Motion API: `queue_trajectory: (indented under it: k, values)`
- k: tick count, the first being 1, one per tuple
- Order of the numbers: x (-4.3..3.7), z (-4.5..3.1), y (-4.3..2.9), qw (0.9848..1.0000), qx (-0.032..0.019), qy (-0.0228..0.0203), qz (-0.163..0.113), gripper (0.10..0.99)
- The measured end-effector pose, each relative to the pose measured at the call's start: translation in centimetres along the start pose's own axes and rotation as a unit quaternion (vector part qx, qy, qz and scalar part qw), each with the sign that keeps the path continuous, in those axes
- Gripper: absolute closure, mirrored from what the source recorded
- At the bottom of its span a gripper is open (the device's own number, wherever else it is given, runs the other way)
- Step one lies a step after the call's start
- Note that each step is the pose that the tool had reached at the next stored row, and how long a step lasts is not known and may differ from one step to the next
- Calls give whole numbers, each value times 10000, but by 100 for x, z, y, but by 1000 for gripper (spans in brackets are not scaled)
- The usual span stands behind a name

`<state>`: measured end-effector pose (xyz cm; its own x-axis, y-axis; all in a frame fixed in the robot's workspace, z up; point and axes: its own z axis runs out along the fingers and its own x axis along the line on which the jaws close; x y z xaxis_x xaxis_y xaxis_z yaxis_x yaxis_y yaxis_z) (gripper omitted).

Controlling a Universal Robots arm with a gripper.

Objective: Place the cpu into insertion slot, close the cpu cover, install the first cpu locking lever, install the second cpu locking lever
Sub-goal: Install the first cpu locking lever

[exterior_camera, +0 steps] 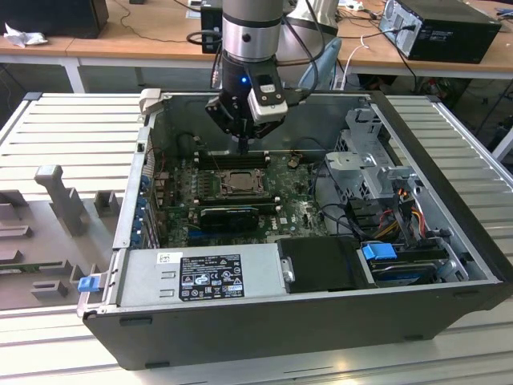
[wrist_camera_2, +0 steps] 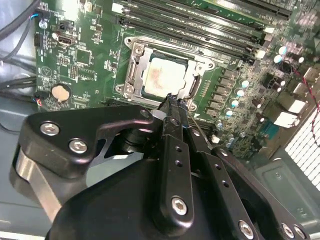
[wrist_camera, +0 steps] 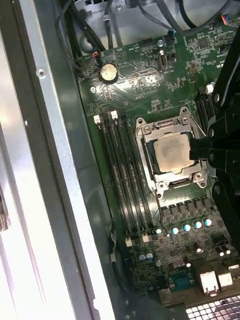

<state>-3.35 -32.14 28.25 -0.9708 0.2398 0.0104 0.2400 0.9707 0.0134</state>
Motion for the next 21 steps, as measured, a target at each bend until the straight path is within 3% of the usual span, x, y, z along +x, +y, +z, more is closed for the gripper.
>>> queue_trajectory:
  k: [3, 5, 8, 10, 12, 13, 21]
  values:
    - [0, 0, 0, 9997, 3, 3, -260, 980]
    - [0, 2, 0, 9986, 5, 6, -528, 980]
    - [8, 12, -4, 9977, 2, -2, -678, 980]
    - [9, 21, -5, 9958, 3, -2, -915, 980]
    - [10, 33, -5, 9924, 6, 3, -1229, 980]
    - [32, 41, -12, 9918, -1, 6, -1281, 980]
    - [509, 129, -129, 9917, -29, 8, -1286, 980]
